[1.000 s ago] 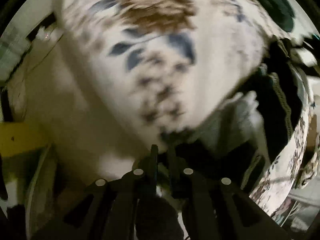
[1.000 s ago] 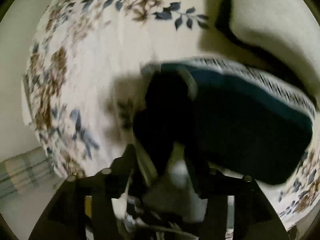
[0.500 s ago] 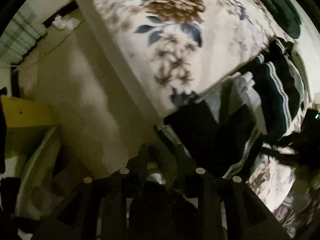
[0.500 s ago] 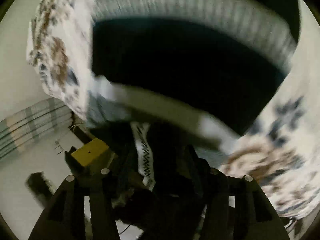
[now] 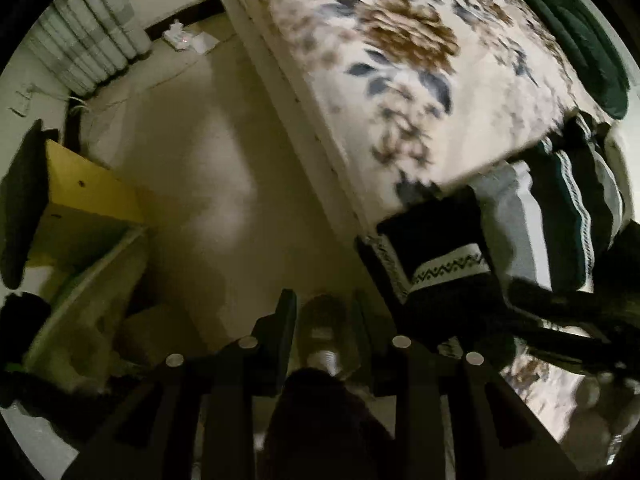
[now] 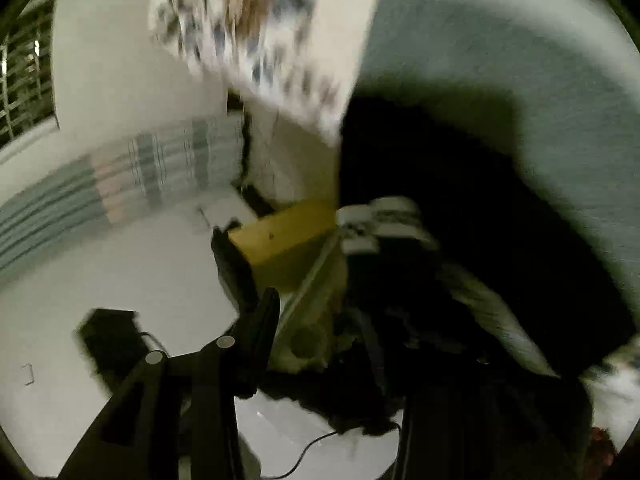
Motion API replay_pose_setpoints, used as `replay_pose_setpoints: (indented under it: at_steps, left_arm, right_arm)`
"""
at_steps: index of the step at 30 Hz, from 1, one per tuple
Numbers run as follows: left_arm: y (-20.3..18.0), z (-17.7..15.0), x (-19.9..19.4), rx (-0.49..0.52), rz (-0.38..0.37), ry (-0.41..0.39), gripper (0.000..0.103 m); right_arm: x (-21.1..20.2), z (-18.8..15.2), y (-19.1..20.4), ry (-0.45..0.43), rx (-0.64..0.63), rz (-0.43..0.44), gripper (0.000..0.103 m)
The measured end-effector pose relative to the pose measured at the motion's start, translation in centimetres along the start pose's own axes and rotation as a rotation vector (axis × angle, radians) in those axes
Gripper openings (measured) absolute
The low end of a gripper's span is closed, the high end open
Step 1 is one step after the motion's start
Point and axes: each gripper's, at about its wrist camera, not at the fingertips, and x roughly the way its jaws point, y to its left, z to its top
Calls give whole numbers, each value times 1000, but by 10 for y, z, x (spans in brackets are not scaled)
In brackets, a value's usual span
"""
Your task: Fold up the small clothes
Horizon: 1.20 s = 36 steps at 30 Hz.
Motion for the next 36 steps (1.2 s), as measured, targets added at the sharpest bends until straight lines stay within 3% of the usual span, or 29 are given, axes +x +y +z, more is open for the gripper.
replay_pose_setpoints:
  at_steps: [2, 7, 10, 14, 16, 17, 18, 20, 21, 22, 23, 24, 27, 30, 36]
  left_arm:
    - [-14, -4, 16, 3, -44, 19, 37]
    - [-43, -2, 56, -50, -145, 79, 37]
    - [-59, 1, 51, -43, -162, 44, 37]
    - [-61, -2, 4, -91, -235, -76, 39]
    - [-63, -2, -9, -81, -231, -99, 48]
    - [-64, -2, -9, -72, -243, -97, 62]
    - [-67, 0, -6, -60, -238, -92, 68]
    - [-79, 5, 17, -1, -197, -54, 70]
    - [-84, 7, 33, 33, -146, -32, 69]
    - [-85, 8, 45, 50, -103, -19, 51]
    - [-81, 10, 56, 63, -87, -12, 10]
    - [-76, 13, 65, 72, -51, -3, 6]
    - [-47, 22, 73, 76, 19, -28, 7]
    - [-21, 31, 76, 43, -8, -6, 13]
    - [-45, 40, 45, 107, -36, -13, 20]
  right_arm:
    - [-50, -8, -25, -87, 30, -64, 45]
    - [-123, -13, -82, -201, 149, -196, 45]
    - [-148, -21, -109, -230, 181, -229, 45]
    - [-161, -17, -124, -229, 184, -261, 45]
    - [-159, -22, -123, -225, 171, -274, 45]
    - [-160, -25, -123, -222, 163, -279, 45]
    - [-159, -26, -125, -219, 157, -286, 45]
    - [-151, -22, -123, -219, 151, -298, 45]
    - [-147, -19, -120, -222, 153, -304, 45]
    - [-145, -17, -119, -226, 157, -306, 45]
    - [-145, -16, -120, -231, 163, -307, 45]
    - [-145, -14, -119, -238, 170, -310, 45]
    - [-141, -6, -116, -264, 180, -316, 45]
    - [-145, -4, -117, -269, 186, -311, 45]
    - [-158, -4, -118, -275, 203, -289, 45]
